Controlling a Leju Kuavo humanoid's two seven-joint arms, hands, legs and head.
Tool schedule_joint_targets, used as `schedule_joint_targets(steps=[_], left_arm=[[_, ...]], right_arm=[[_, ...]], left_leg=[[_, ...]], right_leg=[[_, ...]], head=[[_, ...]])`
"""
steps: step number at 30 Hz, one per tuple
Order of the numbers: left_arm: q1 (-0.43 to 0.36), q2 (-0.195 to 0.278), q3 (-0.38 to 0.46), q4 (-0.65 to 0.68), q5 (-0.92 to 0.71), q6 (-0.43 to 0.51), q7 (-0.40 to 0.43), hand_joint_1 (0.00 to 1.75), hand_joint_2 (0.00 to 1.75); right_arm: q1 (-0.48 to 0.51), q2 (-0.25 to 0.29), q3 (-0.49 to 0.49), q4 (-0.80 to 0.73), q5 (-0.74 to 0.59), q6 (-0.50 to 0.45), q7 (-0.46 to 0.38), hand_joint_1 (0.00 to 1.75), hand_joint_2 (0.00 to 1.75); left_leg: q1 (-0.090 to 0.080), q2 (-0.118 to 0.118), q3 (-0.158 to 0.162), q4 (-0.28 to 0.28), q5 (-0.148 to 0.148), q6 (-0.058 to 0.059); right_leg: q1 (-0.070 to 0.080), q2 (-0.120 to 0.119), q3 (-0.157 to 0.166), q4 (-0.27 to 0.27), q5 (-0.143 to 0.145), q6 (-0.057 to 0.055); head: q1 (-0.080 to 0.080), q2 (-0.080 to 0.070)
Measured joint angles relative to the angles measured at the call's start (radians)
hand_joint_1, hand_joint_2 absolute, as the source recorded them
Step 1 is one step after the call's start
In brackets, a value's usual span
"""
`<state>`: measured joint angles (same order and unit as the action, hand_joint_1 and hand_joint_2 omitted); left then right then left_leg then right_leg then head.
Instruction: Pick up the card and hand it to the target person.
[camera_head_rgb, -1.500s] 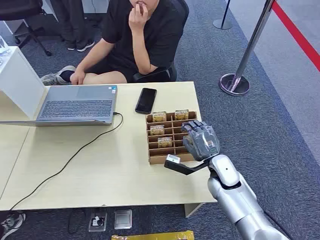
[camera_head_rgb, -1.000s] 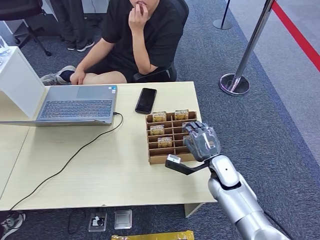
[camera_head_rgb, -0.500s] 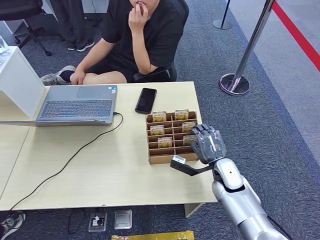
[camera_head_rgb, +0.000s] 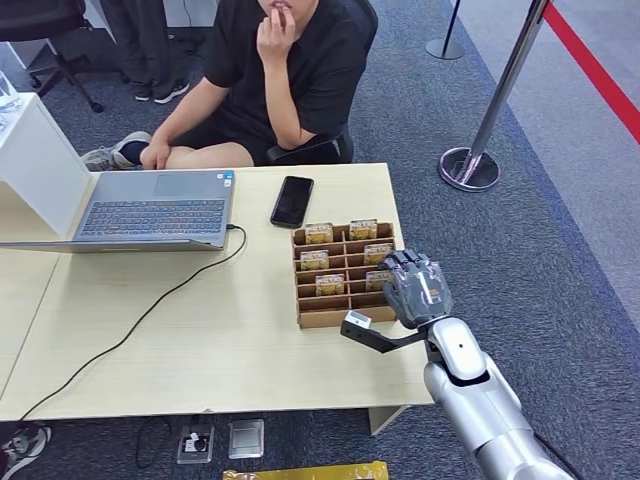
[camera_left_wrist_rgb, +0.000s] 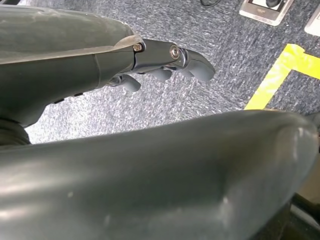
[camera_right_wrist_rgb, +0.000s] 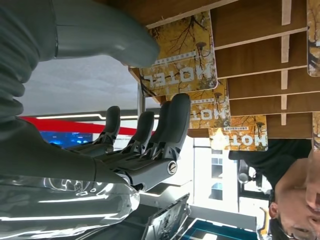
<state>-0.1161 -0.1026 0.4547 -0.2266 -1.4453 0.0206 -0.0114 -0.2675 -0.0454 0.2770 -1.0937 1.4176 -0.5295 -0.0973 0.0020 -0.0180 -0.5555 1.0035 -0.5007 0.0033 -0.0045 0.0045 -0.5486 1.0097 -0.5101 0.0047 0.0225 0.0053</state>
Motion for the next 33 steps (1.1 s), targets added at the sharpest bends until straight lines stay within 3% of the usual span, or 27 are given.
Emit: schedule_joint_targets(steps=[12,15,21,26,30,33], left_arm=[[0.0,0.0,0.0,0.0,0.0,0.0,0.0,0.0,0.0],[0.0,0.0,0.0,0.0,0.0,-0.002,0.0,0.0,0.0],[0.001,0.0,0.0,0.0,0.0,-0.003,-0.002,0.0,0.0],[0.002,0.0,0.0,0.0,0.0,-0.001,-0.015,0.0,0.0],[0.001,0.0,0.0,0.0,-0.001,0.006,-0.036,0.0,1.75],[0.001,0.0,0.0,0.0,-0.012,0.017,-0.048,0.0,1.75]], right_arm=[[0.0,0.001,0.0,0.0,0.001,0.002,0.0,0.89,1.75],[0.0,0.002,0.0,-0.001,0.003,0.007,0.0,1.05,1.75],[0.001,0.005,0.0,-0.001,0.013,0.025,-0.001,1.69,1.75],[0.001,0.006,0.0,-0.001,0.014,0.027,-0.004,1.75,1.75],[0.002,0.007,0.0,-0.001,0.011,0.024,-0.008,1.75,1.75],[0.003,0.007,0.0,-0.001,0.003,0.02,-0.011,1.75,1.75]], left_leg=[[0.0,0.0,0.0,0.0,0.0,0.0],[0.0,0.0,0.0,0.0,0.0,0.0],[0.0,0.0,0.0,0.0,0.0,0.0],[0.0,0.0,0.0,0.0,0.0,0.0],[0.0,0.0,0.0,0.0,0.0,0.0],[0.0,0.0,0.0,0.0,0.0,0.0]], right_leg=[[0.0,0.0,0.0,0.0,0.0,0.0],[0.0,0.0,0.0,0.0,0.0,0.0],[0.0,0.0,0.0,0.0,0.0,0.0],[0.0,0.0,0.0,0.0,0.0,0.0],[0.0,0.0,0.0,0.0,0.0,0.0],[0.0,0.0,0.0,0.0,0.0,0.0]], head=[[0.0,0.0],[0.0,0.0],[0.0,0.0],[0.0,0.0],[0.0,0.0],[0.0,0.0]])
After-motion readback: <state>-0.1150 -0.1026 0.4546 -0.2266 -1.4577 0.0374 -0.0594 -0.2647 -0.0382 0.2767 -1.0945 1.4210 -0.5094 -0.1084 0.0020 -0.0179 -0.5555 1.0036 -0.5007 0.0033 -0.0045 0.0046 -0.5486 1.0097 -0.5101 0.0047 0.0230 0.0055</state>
